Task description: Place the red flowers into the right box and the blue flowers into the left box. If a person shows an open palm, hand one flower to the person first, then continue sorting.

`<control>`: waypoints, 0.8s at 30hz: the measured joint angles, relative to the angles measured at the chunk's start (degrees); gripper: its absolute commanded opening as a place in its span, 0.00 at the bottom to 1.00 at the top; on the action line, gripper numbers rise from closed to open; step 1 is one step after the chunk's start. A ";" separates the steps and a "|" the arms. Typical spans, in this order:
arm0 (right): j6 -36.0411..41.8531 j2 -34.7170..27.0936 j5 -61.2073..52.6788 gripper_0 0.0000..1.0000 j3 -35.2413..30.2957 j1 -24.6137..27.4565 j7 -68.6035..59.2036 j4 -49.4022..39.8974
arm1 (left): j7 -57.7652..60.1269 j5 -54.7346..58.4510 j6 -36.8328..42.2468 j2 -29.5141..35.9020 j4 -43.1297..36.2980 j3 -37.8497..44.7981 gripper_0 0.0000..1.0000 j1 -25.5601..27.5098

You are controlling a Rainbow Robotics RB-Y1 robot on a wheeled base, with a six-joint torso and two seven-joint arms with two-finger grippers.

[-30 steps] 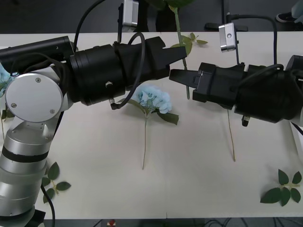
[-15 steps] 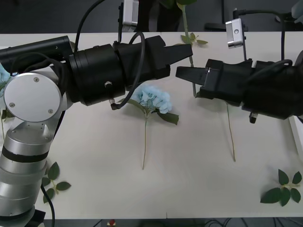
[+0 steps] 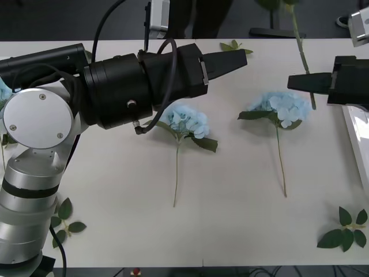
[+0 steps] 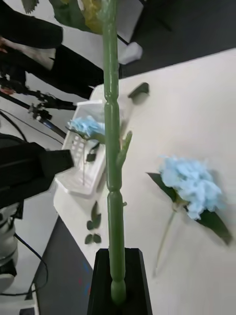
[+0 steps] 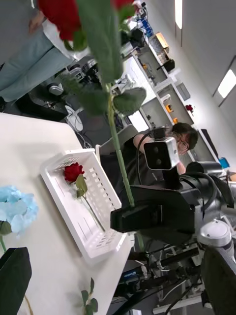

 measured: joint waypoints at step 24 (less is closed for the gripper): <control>-12.59 -0.05 5.02 0.00 -2.38 -15.56 0.98 17.17 | -0.48 -3.40 9.84 0.02 -0.08 7.38 1.00 -0.05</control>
